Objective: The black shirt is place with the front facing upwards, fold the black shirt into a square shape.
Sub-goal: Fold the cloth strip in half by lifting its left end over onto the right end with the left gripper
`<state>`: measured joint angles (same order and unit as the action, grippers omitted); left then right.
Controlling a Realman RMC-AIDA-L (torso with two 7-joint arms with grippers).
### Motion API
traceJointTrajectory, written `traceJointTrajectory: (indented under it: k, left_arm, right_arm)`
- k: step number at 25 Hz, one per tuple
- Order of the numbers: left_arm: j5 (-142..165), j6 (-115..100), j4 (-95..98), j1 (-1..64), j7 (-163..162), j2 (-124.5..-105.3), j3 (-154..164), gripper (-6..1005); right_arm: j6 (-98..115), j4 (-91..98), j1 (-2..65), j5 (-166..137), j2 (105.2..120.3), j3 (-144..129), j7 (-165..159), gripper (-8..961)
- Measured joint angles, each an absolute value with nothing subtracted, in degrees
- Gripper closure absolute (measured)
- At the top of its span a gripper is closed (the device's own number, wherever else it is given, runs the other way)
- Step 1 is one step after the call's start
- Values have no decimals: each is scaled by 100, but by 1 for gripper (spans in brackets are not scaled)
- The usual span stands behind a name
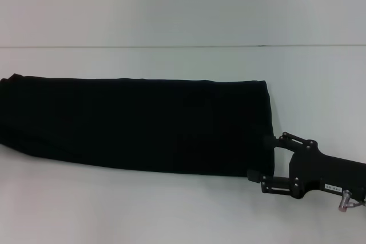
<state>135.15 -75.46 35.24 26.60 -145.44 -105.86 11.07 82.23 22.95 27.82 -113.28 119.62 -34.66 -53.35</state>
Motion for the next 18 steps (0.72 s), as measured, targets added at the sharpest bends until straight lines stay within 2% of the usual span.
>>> traceJointTrajectory:
  k: [5,9,13,18]
  left_arm:
    - [12984,-7997,3496,2915,-14460,-10617,1123,964]
    - [12583,-8300,3480,3458,-14358,-10754,1207,964]
    - [12428,-8370,3456,4109,-14236,-11004,1443,964]
    - [12287,-8382,3384,4958,-13995,-11566,1882,964]
  right_arm:
    - [8245,2293,2712,-11328,11953,-3384,-5338,18]
    - [8258,2294,2619,-11329,11943,-3278,-5344,18]
    - [8269,2293,2538,-11329,11936,-3208,-5344,18]
    - [8271,2299,2456,-11329,11919,-3096,-5344,18]
